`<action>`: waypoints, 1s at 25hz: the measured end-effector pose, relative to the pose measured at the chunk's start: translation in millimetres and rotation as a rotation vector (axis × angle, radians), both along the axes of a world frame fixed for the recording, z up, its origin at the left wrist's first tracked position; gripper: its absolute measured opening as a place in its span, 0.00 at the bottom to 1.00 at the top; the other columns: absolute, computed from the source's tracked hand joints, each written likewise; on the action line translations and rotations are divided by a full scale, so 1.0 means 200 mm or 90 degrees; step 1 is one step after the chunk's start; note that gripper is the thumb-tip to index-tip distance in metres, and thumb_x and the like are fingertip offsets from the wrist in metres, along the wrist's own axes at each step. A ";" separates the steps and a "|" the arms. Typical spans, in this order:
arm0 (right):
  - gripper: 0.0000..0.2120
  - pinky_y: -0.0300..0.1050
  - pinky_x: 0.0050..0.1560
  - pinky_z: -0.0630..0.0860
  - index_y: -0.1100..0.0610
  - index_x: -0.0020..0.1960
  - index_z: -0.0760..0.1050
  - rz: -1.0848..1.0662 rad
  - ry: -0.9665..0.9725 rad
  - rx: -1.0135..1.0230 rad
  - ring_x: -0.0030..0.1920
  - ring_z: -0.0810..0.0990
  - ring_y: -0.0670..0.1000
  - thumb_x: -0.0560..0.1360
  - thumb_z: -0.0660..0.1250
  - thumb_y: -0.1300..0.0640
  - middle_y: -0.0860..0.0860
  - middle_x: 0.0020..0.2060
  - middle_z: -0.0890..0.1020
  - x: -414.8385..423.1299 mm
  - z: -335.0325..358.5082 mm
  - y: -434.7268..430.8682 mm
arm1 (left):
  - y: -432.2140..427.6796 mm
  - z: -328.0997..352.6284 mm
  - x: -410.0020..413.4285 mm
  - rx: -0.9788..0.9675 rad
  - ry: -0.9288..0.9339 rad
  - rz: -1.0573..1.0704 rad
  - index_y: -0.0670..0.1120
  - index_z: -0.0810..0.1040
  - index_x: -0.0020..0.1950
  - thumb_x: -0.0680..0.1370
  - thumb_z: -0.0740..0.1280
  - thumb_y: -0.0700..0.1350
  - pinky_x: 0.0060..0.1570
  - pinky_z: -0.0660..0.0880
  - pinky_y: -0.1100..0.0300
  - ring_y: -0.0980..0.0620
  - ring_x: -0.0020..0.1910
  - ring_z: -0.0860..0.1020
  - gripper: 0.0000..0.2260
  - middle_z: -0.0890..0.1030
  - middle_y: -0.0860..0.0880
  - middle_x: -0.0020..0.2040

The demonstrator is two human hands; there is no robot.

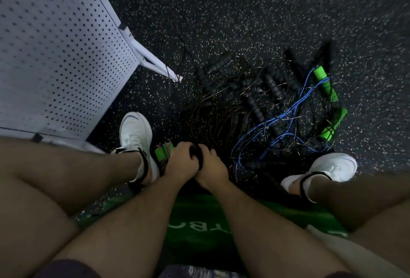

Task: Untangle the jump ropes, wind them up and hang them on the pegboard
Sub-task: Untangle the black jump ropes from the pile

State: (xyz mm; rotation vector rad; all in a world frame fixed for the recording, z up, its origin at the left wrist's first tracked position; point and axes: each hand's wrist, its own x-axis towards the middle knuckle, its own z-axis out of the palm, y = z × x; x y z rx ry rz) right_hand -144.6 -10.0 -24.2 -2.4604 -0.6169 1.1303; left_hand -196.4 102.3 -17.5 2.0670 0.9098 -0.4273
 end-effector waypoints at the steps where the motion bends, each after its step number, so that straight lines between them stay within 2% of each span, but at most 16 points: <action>1: 0.36 0.54 0.52 0.79 0.47 0.77 0.54 0.007 -0.010 0.003 0.59 0.76 0.58 0.75 0.68 0.46 0.55 0.66 0.69 -0.03 0.00 0.03 | 0.00 0.01 0.00 0.043 -0.006 0.015 0.48 0.77 0.50 0.74 0.62 0.45 0.50 0.73 0.53 0.47 0.52 0.75 0.07 0.76 0.48 0.50; 3: 0.36 0.55 0.55 0.79 0.48 0.78 0.55 -0.026 0.000 0.033 0.61 0.75 0.58 0.75 0.68 0.47 0.55 0.68 0.69 -0.10 0.00 0.10 | 0.03 0.02 0.00 0.119 -0.003 0.030 0.45 0.76 0.60 0.76 0.63 0.42 0.60 0.71 0.51 0.46 0.58 0.71 0.13 0.75 0.47 0.57; 5: 0.34 0.56 0.62 0.76 0.47 0.79 0.55 -0.068 0.055 0.045 0.66 0.72 0.60 0.78 0.66 0.48 0.56 0.71 0.68 -0.13 -0.01 0.14 | 0.06 0.00 -0.02 0.127 0.035 0.038 0.45 0.74 0.66 0.78 0.62 0.41 0.65 0.69 0.49 0.44 0.63 0.70 0.16 0.74 0.45 0.63; 8: 0.39 0.57 0.64 0.73 0.46 0.81 0.49 0.088 0.084 -0.018 0.68 0.68 0.62 0.77 0.66 0.46 0.59 0.71 0.67 -0.13 -0.04 0.14 | 0.09 -0.04 -0.08 0.082 0.123 0.040 0.44 0.72 0.69 0.79 0.61 0.41 0.67 0.68 0.50 0.43 0.68 0.68 0.18 0.72 0.44 0.68; 10: 0.37 0.54 0.59 0.75 0.45 0.80 0.53 0.126 0.068 0.002 0.64 0.73 0.61 0.77 0.66 0.46 0.58 0.66 0.74 -0.08 0.00 0.12 | 0.09 -0.05 -0.09 0.121 0.128 0.018 0.45 0.73 0.66 0.77 0.62 0.42 0.65 0.69 0.49 0.43 0.66 0.71 0.17 0.74 0.44 0.66; 12: 0.32 0.49 0.48 0.76 0.44 0.77 0.59 0.158 0.004 0.031 0.54 0.80 0.59 0.76 0.65 0.48 0.55 0.56 0.81 -0.01 0.04 0.09 | 0.07 -0.02 -0.04 0.186 0.071 -0.034 0.45 0.75 0.63 0.75 0.63 0.42 0.62 0.70 0.49 0.44 0.61 0.74 0.16 0.77 0.46 0.61; 14: 0.28 0.47 0.42 0.74 0.46 0.74 0.64 0.169 -0.054 0.037 0.46 0.82 0.56 0.75 0.66 0.50 0.51 0.48 0.83 0.05 0.08 0.03 | 0.04 0.01 0.03 0.200 -0.006 -0.086 0.44 0.78 0.59 0.74 0.63 0.41 0.57 0.72 0.49 0.44 0.56 0.77 0.14 0.79 0.47 0.56; 17: 0.24 0.49 0.42 0.77 0.49 0.69 0.67 0.087 -0.098 0.039 0.46 0.82 0.56 0.75 0.66 0.51 0.50 0.49 0.83 0.12 0.09 -0.08 | -0.05 0.02 0.13 0.188 -0.091 -0.151 0.44 0.81 0.54 0.76 0.64 0.41 0.52 0.74 0.50 0.46 0.50 0.78 0.09 0.81 0.47 0.51; 19: 0.22 0.50 0.43 0.78 0.50 0.69 0.68 0.008 -0.109 0.037 0.48 0.81 0.54 0.76 0.66 0.50 0.50 0.53 0.81 0.16 0.07 -0.15 | -0.14 -0.01 0.23 0.162 -0.084 -0.180 0.46 0.81 0.52 0.78 0.62 0.43 0.54 0.74 0.49 0.48 0.50 0.77 0.08 0.80 0.50 0.50; 22: 0.13 0.50 0.43 0.76 0.51 0.61 0.70 -0.139 -0.109 -0.007 0.52 0.77 0.53 0.78 0.66 0.52 0.49 0.55 0.77 0.24 0.01 -0.29 | -0.28 -0.06 0.39 0.084 -0.059 -0.214 0.48 0.78 0.45 0.80 0.59 0.46 0.48 0.77 0.46 0.50 0.44 0.76 0.10 0.78 0.50 0.46; 25: 0.08 0.53 0.46 0.77 0.52 0.58 0.70 -0.272 -0.107 -0.029 0.56 0.74 0.54 0.79 0.62 0.54 0.50 0.56 0.74 0.31 -0.09 -0.42 | -0.43 -0.13 0.50 0.029 -0.006 -0.200 0.46 0.77 0.48 0.81 0.59 0.46 0.50 0.77 0.47 0.48 0.47 0.75 0.08 0.75 0.48 0.50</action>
